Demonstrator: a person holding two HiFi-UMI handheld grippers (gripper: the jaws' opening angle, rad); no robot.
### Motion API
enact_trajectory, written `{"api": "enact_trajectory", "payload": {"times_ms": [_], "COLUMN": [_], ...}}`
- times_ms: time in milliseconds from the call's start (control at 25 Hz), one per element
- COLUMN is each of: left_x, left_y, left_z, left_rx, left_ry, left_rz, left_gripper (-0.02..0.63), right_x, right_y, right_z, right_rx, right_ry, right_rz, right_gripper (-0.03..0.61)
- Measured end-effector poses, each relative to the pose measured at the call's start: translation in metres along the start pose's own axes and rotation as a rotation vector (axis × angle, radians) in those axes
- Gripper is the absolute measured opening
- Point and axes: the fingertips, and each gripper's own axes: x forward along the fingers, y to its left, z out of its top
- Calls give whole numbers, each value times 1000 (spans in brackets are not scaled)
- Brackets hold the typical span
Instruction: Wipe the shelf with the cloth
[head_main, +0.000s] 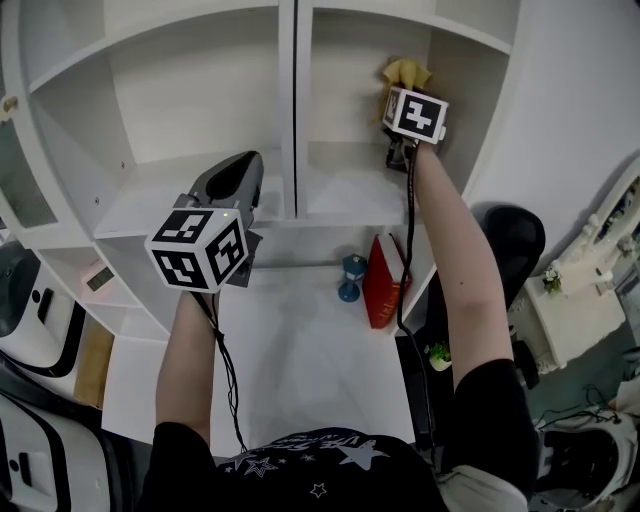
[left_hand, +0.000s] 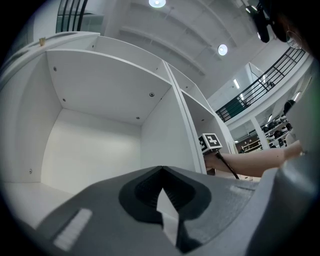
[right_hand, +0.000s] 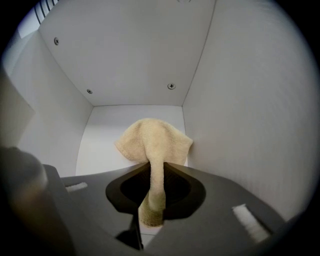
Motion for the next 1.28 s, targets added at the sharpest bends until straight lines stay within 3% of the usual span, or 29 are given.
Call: {"api": "enact_trajectory", "payload": {"times_ms": [200, 400, 640, 880, 1040, 1280], "left_x": [0, -1, -4, -3, 0, 1], "left_y": [-6, -8, -3, 1, 2, 1], "left_z": [1, 3, 2, -1, 0, -3], "left_rx": [4, 5, 6, 3, 0, -5], "left_ry": [3, -1, 0, 4, 4, -3], "left_rz": [-7, -6, 2, 5, 3, -8], "left_gripper": [3, 3, 3, 3, 3, 3], "right_x": [-12, -23, -26, -28, -23, -13], "right_y": [25, 71, 119, 159, 167, 180], "right_z": [3, 5, -14, -41, -52, -69], "right_rx": [-34, -86, -112, -245, -273, -339], "right_ry": [-12, -15, 66, 194, 266, 293], "right_rz": [88, 238, 418, 561, 591, 606], "right_gripper": [81, 81, 81, 81, 81, 81]}}
